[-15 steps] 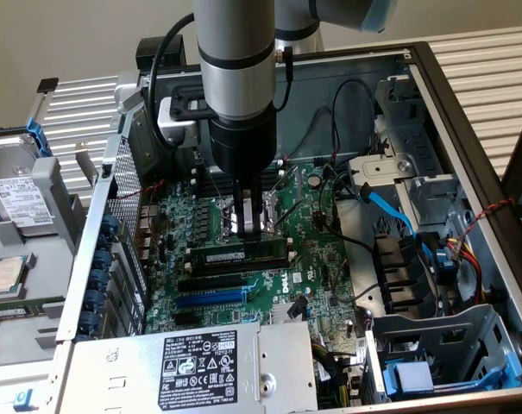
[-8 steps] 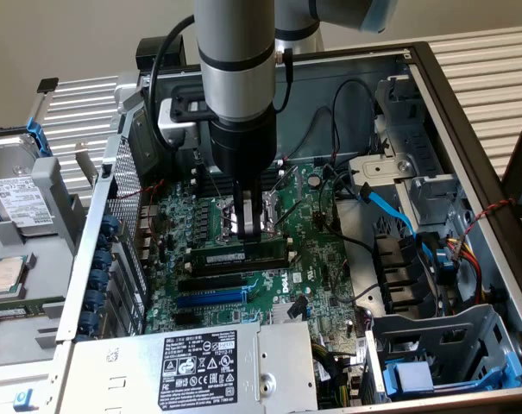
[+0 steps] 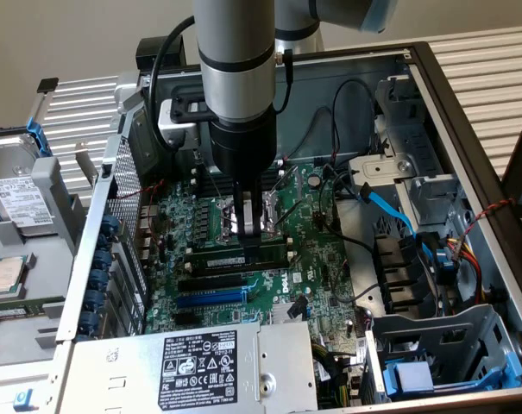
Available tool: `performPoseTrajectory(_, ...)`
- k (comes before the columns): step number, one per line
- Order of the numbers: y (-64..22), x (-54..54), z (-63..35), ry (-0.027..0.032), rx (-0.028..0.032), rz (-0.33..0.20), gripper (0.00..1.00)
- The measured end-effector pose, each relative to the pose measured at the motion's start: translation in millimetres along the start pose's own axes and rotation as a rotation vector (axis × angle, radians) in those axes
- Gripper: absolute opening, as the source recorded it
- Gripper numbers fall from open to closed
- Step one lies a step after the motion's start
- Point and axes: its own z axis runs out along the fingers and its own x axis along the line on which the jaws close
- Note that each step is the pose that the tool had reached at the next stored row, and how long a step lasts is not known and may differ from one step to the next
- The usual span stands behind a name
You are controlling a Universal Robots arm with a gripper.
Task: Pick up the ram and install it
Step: 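Insert the ram into the slot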
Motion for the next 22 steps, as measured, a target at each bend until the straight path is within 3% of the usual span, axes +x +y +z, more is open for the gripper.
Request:
performPoseTrajectory(7, 0.3, 0.1, -1.6, 0.0, 0.0, 0.0, 0.21)
performPoseTrajectory(22, 8.6, 0.9, -22.6, -0.0001, 0.0, 0.001, 0.21)
